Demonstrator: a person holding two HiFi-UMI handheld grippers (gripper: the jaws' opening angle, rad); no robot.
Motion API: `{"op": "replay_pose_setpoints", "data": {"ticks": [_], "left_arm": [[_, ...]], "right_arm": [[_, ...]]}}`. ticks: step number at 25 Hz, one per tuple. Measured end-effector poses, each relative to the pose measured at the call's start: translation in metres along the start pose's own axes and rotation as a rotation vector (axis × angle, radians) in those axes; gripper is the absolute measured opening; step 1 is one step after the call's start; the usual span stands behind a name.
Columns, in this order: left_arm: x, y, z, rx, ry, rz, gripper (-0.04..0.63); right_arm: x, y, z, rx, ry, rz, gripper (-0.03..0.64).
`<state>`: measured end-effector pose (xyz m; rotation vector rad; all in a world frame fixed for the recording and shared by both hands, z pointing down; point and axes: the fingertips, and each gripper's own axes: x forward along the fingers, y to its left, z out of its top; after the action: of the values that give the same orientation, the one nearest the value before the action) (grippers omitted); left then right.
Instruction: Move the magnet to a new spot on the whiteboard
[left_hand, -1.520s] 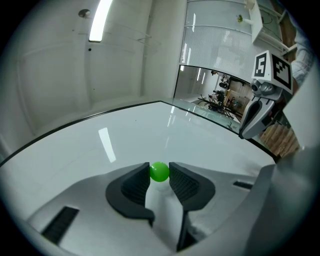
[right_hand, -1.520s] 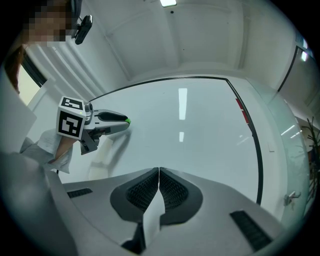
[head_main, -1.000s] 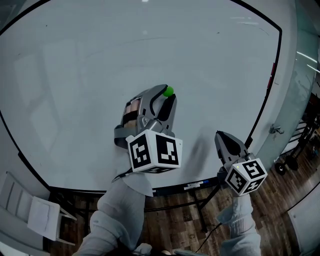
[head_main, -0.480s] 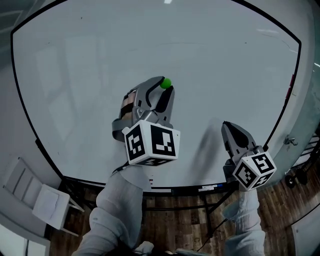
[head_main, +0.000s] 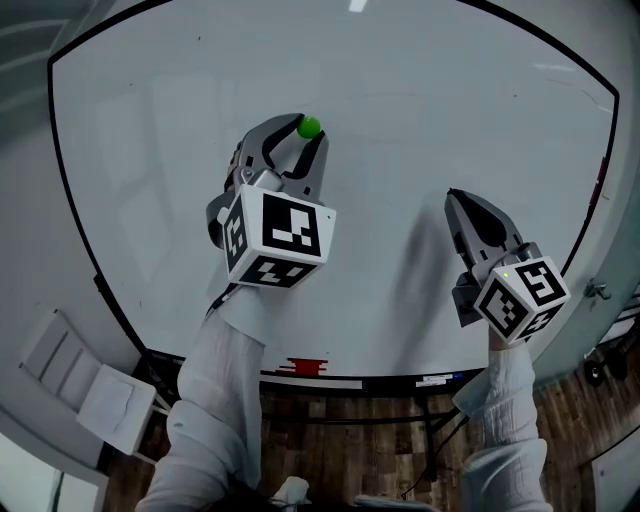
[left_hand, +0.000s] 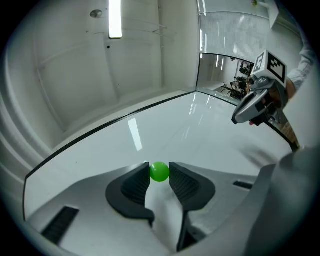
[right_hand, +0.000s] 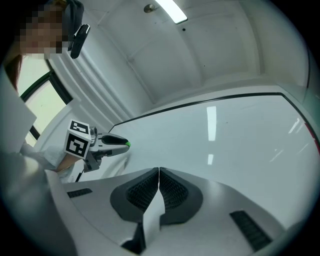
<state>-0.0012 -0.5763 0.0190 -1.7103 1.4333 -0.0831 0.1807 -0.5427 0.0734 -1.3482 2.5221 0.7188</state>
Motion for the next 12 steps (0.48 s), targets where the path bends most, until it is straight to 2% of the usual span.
{"op": "replay_pose_setpoints", "data": {"ticks": [8,12], "left_arm": [[0.010,0.050,-0.032,-0.058,0.033,0.039,0.126],[0.011,0.072,-0.032,-0.091,0.037,0.058,0.126]], "right_arm": [[0.041,0.015,0.022,-0.041,-0.041,0.040,0.029],[0.044,0.018,0.023,-0.026,-0.047,0.053,0.029]]}}
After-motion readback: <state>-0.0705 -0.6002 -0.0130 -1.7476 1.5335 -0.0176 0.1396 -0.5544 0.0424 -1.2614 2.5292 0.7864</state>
